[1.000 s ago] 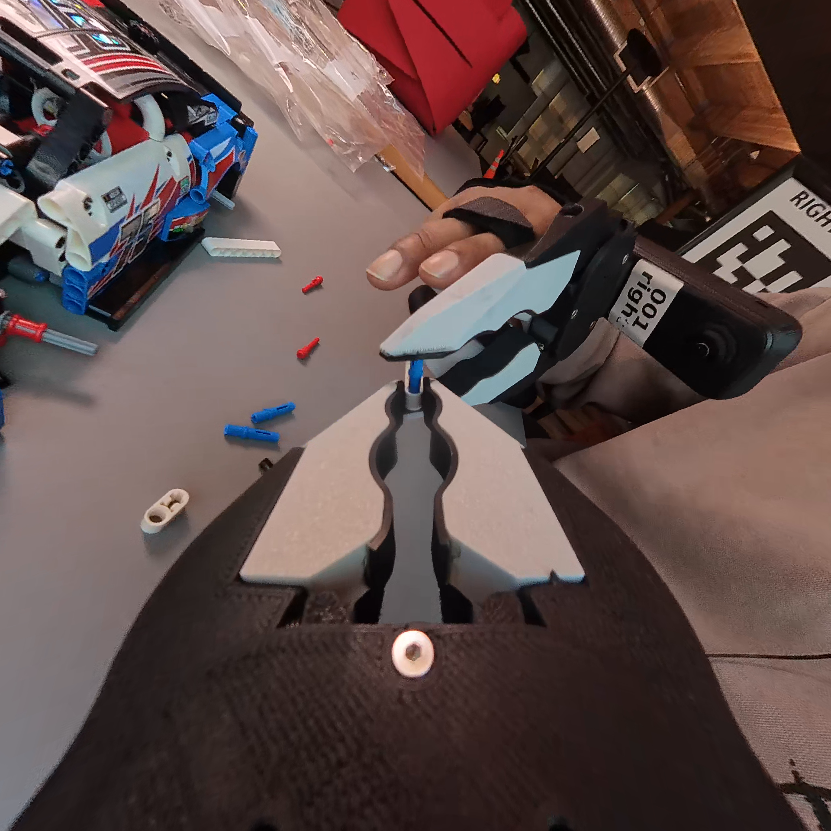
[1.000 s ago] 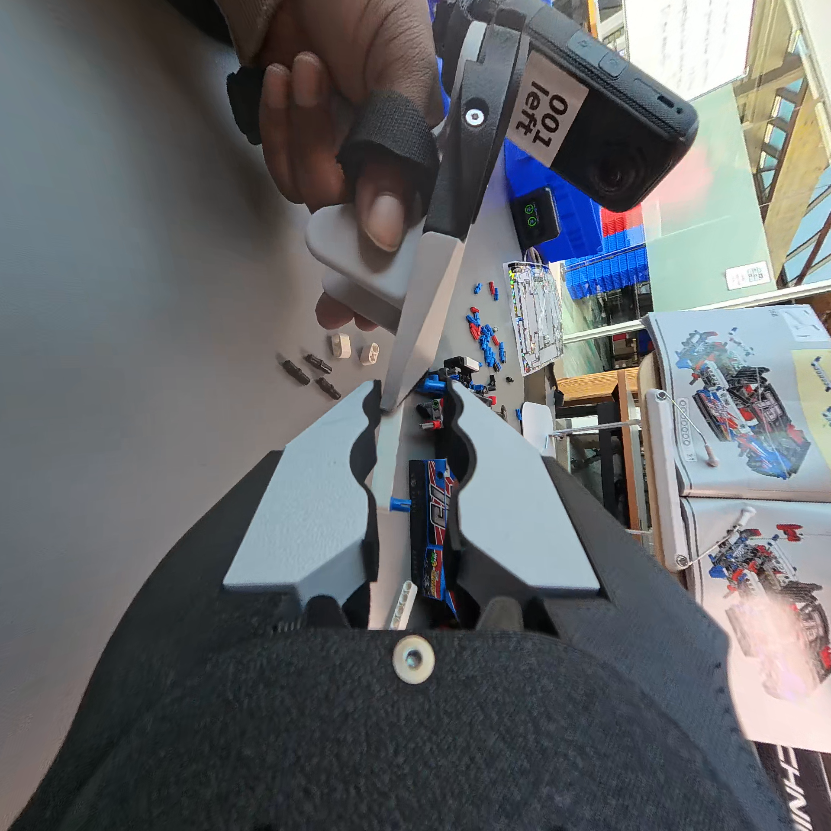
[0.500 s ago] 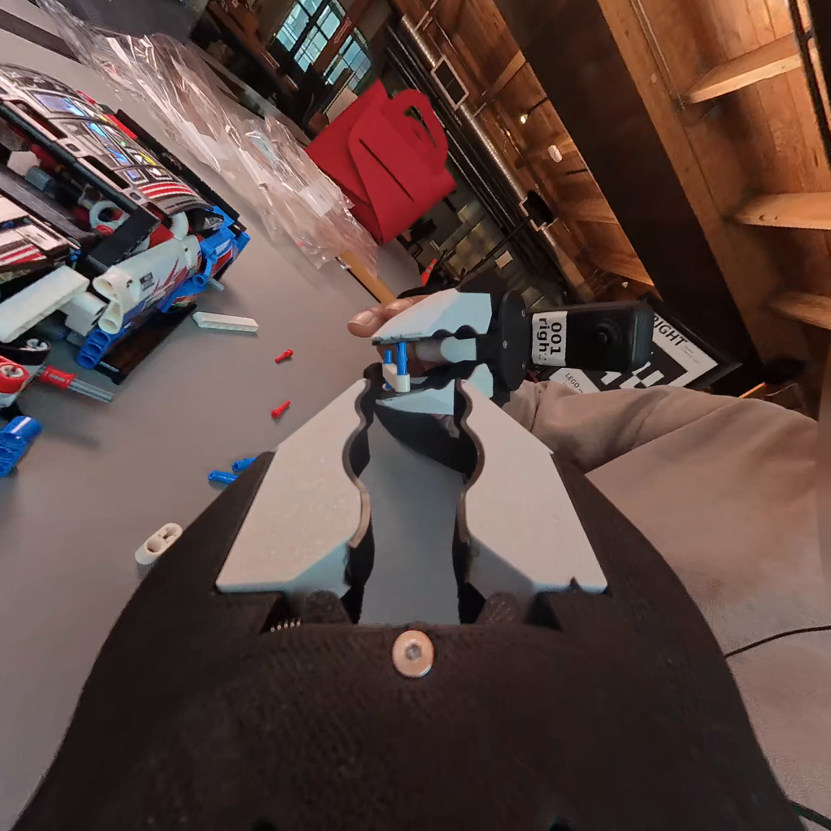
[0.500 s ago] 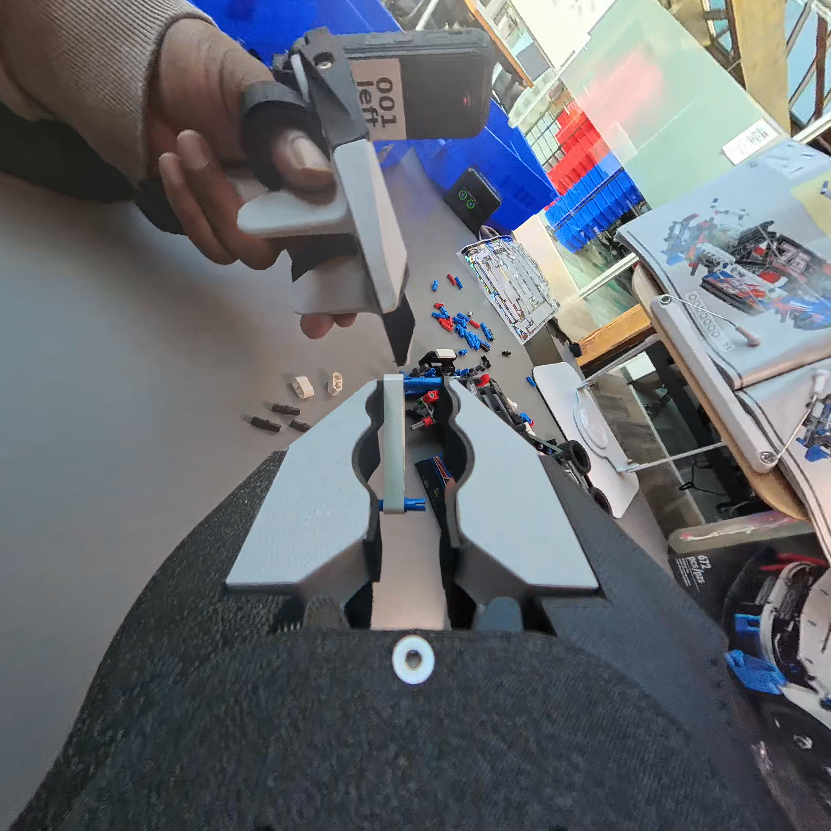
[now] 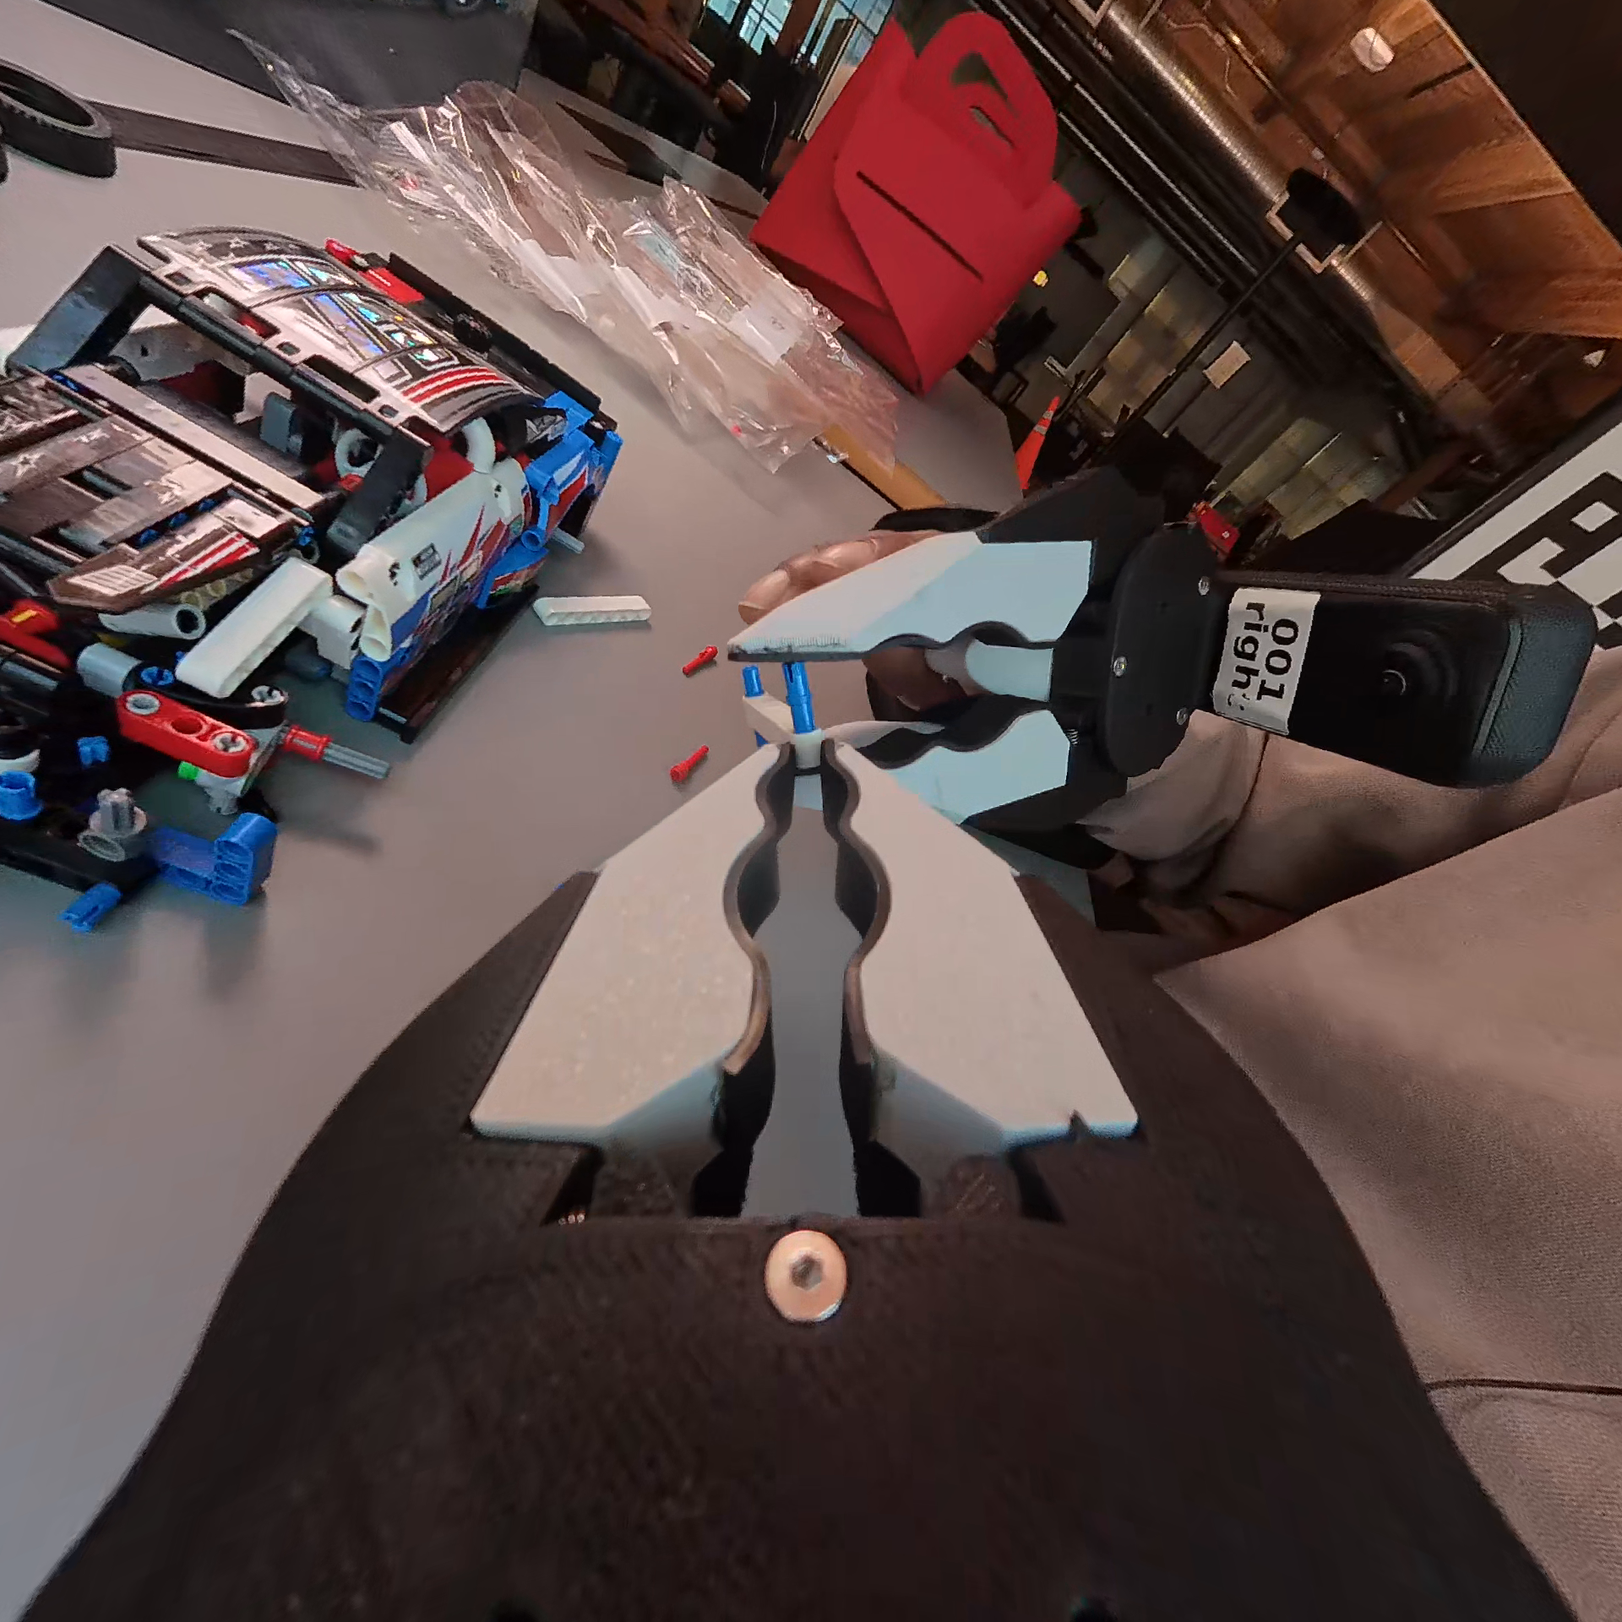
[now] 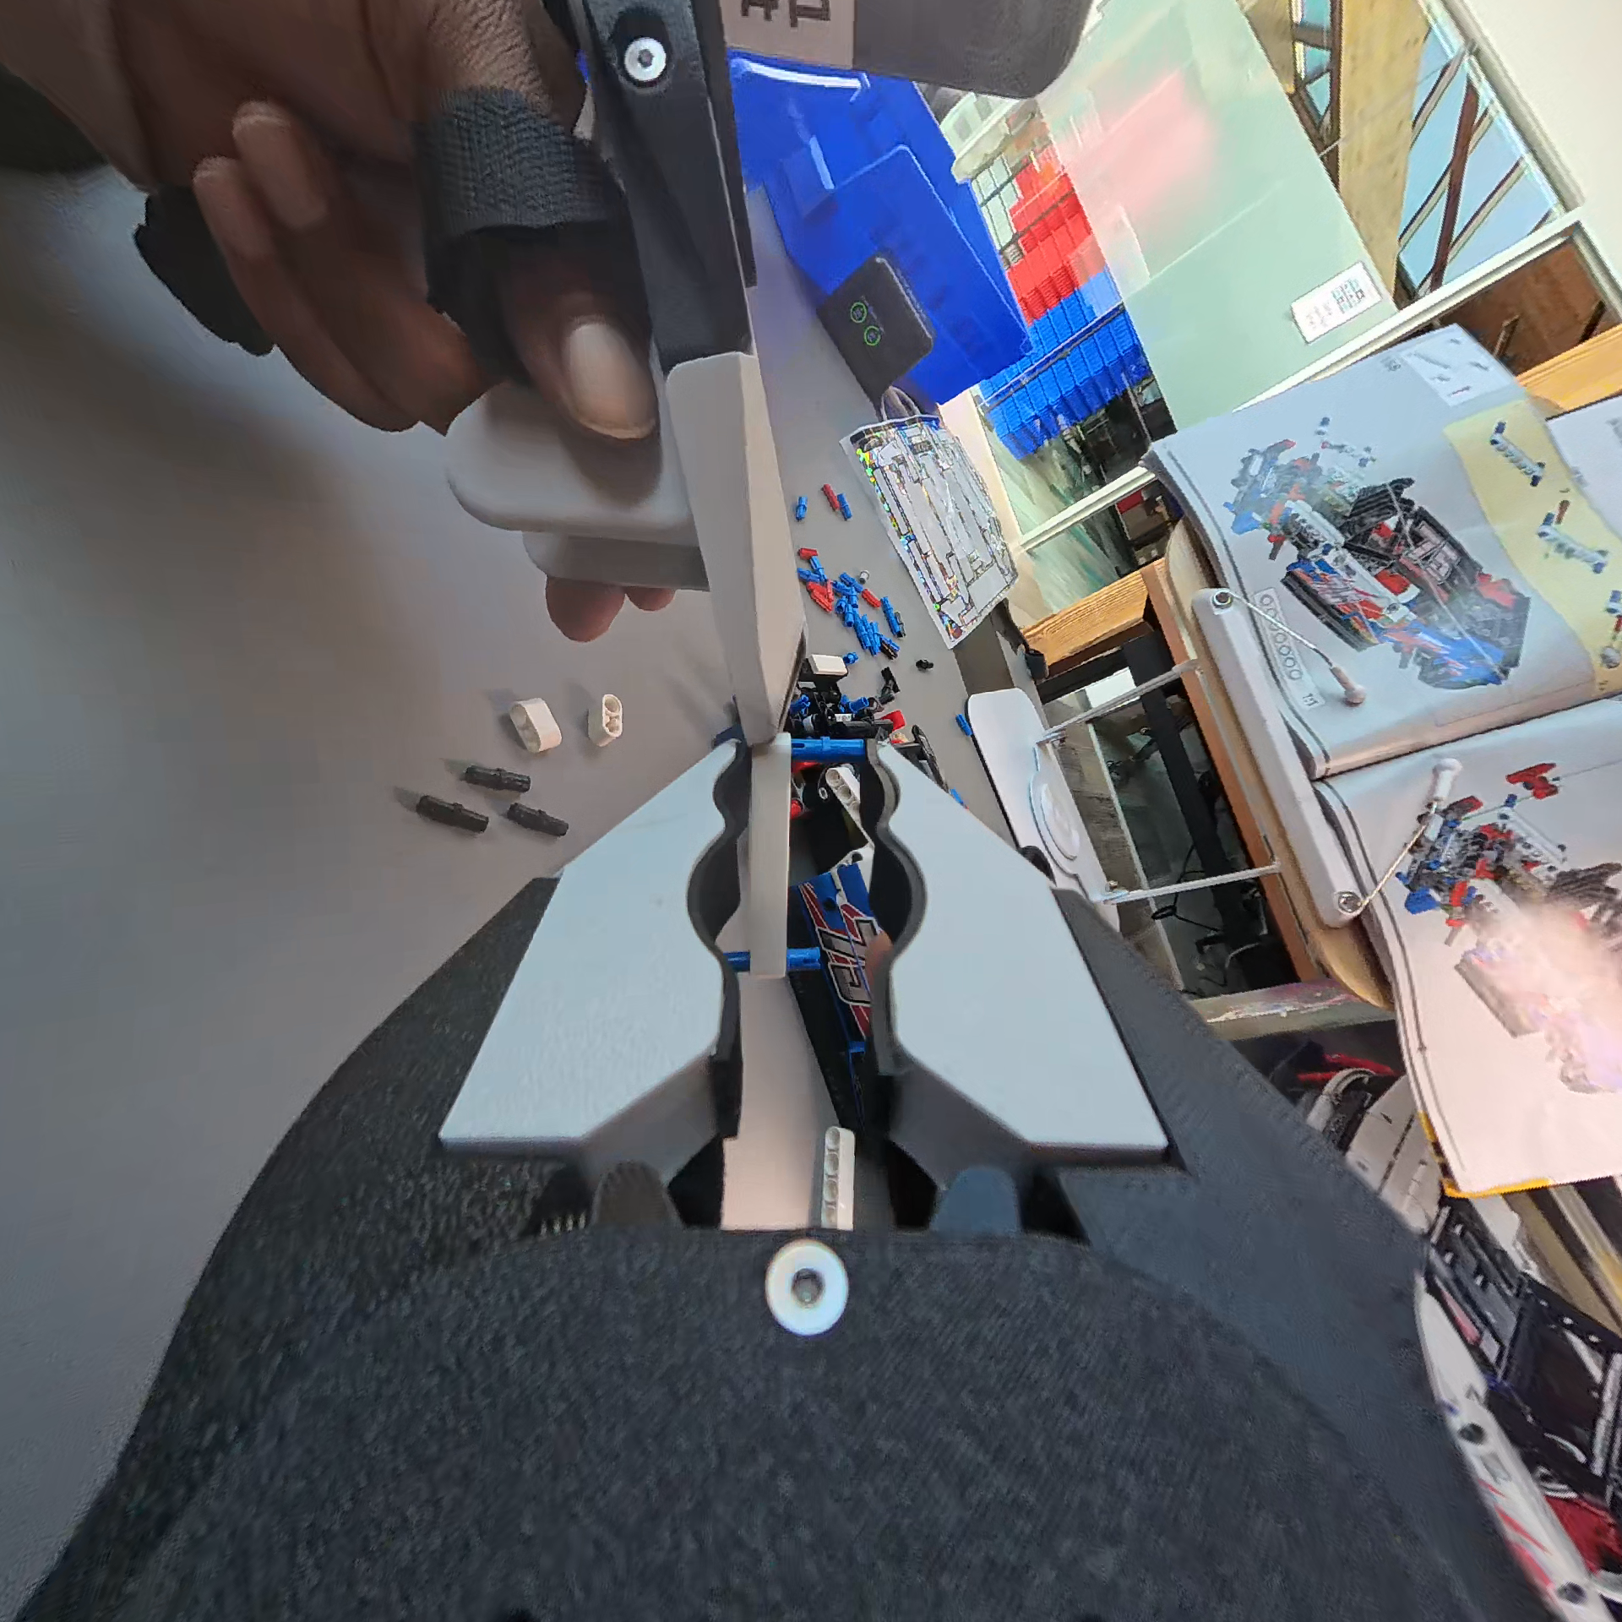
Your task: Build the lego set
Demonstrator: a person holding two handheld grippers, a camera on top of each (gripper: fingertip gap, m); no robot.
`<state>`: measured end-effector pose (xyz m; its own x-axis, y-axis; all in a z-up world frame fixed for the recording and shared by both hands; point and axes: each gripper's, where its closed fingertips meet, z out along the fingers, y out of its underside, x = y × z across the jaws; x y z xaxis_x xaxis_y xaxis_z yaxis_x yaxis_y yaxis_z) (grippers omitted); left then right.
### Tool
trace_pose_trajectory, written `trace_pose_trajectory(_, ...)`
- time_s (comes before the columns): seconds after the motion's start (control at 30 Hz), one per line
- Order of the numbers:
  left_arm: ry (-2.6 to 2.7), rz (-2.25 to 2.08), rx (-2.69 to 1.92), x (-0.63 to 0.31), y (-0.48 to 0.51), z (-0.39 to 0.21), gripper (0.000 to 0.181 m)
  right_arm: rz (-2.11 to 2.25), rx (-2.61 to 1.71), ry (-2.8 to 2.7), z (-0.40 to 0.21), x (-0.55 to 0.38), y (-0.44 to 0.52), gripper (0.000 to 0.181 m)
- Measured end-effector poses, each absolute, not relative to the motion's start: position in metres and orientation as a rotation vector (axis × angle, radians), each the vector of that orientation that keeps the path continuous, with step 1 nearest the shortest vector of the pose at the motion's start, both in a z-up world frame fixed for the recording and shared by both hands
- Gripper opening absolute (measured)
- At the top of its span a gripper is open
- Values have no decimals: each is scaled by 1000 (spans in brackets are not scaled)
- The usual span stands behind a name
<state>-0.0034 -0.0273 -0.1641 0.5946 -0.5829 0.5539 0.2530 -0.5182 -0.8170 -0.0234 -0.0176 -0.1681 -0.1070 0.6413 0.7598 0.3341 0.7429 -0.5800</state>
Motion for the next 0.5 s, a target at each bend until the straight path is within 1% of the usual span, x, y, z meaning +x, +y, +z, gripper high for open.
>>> trace_pose_trajectory(0.13, 269, -1059, -1855, -4, -28, -166, 3, 284, -705, -1734, -169, -22, -20, 24)
trace_pose_trajectory(0.23, 257, -1071, -1858, -5, -28, -165, 3, 277, -663, -1755, -171, -20, -21, 29)
trace_pose_trajectory(0.3, 257, -1084, -1857, -4, -29, -165, 3, 272, -643, -1743, -168, -20, -21, 25)
trace_pose_trajectory(0.5, 245, -1094, -1803, -9, -30, -152, 0, 314, -611, -1732, -171, -22, -28, 23)
